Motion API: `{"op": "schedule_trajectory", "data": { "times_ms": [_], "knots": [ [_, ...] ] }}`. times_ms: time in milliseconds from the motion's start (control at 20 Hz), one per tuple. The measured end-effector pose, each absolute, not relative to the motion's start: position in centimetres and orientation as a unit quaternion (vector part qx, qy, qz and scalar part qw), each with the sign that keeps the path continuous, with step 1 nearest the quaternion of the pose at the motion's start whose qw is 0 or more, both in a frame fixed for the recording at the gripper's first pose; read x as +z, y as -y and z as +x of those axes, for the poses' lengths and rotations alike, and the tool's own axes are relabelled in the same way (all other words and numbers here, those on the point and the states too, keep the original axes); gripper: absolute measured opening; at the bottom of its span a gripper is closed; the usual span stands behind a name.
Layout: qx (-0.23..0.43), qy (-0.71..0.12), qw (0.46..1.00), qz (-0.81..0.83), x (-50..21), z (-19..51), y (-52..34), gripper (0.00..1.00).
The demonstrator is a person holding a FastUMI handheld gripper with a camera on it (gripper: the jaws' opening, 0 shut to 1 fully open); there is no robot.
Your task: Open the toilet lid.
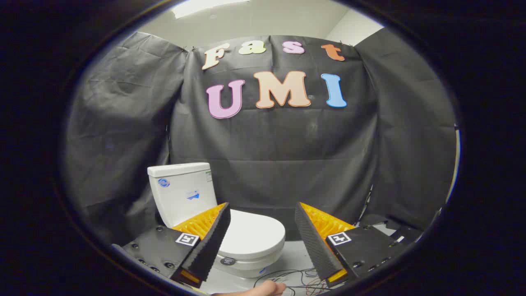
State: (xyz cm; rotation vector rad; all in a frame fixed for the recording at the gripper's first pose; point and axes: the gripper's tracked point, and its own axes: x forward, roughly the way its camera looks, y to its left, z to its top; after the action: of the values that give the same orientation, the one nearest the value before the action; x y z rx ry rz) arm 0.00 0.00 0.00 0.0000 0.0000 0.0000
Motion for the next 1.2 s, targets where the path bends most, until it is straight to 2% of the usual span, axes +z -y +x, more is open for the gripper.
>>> {"op": "schedule_trajectory", "data": {
  "times_ms": [1200],
  "knots": [
    [0.003,0.021,1.000,0.004,0.9,1.7,-0.2,0.98]
  ]
}}
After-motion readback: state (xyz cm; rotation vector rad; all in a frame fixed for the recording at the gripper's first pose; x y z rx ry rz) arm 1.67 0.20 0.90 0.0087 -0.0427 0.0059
